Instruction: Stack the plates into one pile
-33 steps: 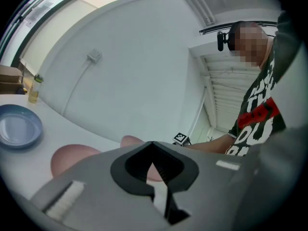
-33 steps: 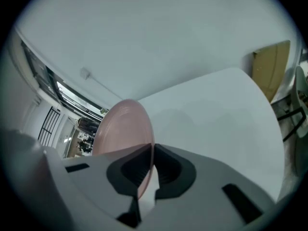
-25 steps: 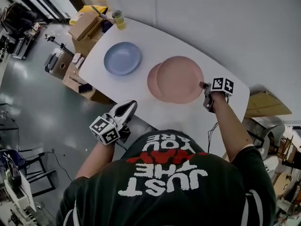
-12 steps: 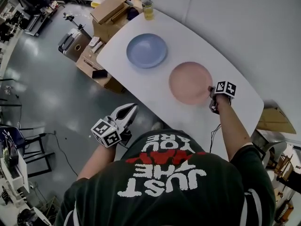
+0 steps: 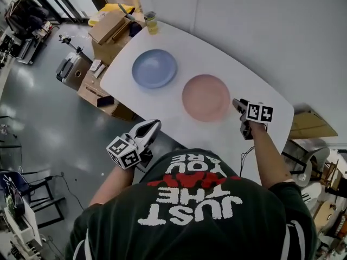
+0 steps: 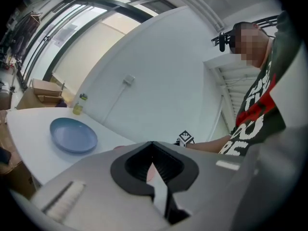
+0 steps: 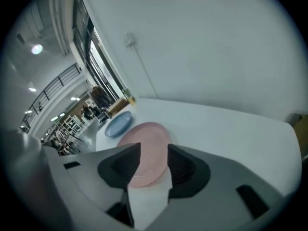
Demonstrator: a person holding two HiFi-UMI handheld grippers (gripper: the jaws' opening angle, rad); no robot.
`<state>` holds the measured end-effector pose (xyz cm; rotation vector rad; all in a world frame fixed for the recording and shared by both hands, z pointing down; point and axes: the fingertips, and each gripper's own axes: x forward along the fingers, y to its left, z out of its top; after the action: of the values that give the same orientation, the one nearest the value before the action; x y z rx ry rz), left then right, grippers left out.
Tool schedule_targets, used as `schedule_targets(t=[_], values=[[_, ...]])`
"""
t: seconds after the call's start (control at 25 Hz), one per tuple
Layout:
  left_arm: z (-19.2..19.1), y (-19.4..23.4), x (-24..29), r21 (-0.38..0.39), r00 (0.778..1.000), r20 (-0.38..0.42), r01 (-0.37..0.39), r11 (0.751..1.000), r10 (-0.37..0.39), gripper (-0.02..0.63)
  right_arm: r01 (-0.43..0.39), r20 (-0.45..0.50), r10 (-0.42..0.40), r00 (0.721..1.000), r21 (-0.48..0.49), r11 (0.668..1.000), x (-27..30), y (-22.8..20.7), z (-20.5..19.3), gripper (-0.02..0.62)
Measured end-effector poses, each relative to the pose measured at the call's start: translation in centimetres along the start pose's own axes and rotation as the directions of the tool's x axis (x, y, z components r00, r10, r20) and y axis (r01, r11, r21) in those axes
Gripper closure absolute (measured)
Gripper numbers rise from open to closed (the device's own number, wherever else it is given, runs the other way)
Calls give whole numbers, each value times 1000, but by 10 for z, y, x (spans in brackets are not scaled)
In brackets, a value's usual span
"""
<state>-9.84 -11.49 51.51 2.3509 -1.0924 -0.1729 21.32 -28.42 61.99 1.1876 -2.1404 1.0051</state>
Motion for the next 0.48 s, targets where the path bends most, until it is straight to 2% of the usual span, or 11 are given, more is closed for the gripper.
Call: schedule_targets(t=[0.12,0.2,0.32,0.48], values=[[11,-18,28,23,997,-10,83,996,-83,598,-95,138,102,985,-52,994,-59,18,10,433],[16,-32,49,47,989,-19,150,988,-150,598,-120,214,141,967,-108,987,-98,30,12,472],[18,-58,85,76,971,-45,240,968,-237,598,-87,292,132,947,-163,983,-150,30,4,546],[12,-100,127,87,942,-75,333,939,-327,598,-42,368,108,924,-185,982,-197,22,-17,581]])
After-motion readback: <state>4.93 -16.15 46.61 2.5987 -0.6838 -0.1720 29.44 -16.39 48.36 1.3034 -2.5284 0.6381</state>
